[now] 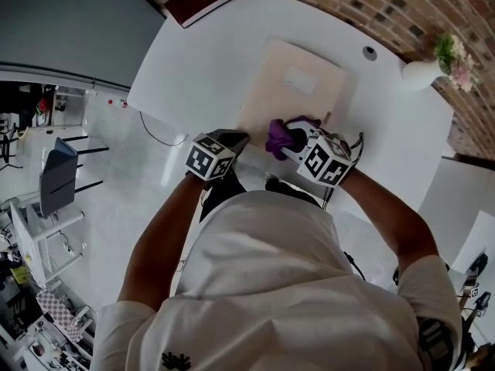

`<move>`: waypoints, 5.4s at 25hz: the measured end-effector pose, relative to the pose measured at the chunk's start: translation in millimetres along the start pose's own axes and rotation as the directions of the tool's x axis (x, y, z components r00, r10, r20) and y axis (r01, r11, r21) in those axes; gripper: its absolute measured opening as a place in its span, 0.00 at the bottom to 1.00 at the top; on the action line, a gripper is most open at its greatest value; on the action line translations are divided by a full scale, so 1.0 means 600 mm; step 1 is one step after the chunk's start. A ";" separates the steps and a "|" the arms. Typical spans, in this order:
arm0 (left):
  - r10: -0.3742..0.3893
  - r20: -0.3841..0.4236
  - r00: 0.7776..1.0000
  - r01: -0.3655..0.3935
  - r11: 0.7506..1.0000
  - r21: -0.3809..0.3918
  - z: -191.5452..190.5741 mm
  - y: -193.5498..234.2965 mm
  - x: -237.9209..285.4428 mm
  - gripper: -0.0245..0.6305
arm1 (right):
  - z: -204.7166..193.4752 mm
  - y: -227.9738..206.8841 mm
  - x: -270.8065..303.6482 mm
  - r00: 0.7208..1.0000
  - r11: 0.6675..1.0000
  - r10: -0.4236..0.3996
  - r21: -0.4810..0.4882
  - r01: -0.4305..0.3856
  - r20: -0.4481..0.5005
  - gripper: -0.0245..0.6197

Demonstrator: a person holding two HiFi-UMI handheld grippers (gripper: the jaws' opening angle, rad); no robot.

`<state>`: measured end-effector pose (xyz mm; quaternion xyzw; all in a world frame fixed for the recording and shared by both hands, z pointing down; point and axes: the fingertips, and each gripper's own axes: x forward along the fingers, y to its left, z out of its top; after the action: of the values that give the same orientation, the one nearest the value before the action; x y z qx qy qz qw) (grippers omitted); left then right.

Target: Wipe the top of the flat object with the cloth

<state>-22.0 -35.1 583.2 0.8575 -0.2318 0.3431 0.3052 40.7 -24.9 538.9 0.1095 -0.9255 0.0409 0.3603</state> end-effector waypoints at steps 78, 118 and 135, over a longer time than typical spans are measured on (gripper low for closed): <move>0.023 -0.016 1.000 -0.023 1.000 -0.009 0.001 -0.007 0.001 0.07 | -0.055 0.057 -0.052 1.000 0.999 -0.011 0.034 0.012 -0.028 0.23; 0.002 -0.043 0.999 -0.002 1.000 0.004 0.000 -0.005 0.008 0.07 | -0.166 -0.310 -0.112 0.935 0.935 -0.330 0.093 0.342 -0.129 0.22; -0.001 -0.045 0.999 0.001 1.000 -0.001 0.003 -0.001 0.009 0.07 | -0.208 -0.447 -0.142 0.861 0.848 -0.471 0.173 0.502 -0.189 0.22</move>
<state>-17.2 -36.8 585.9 0.8496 -0.2246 0.3620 0.3110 245.9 -251.4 572.7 0.3762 -0.8297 0.0560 0.4086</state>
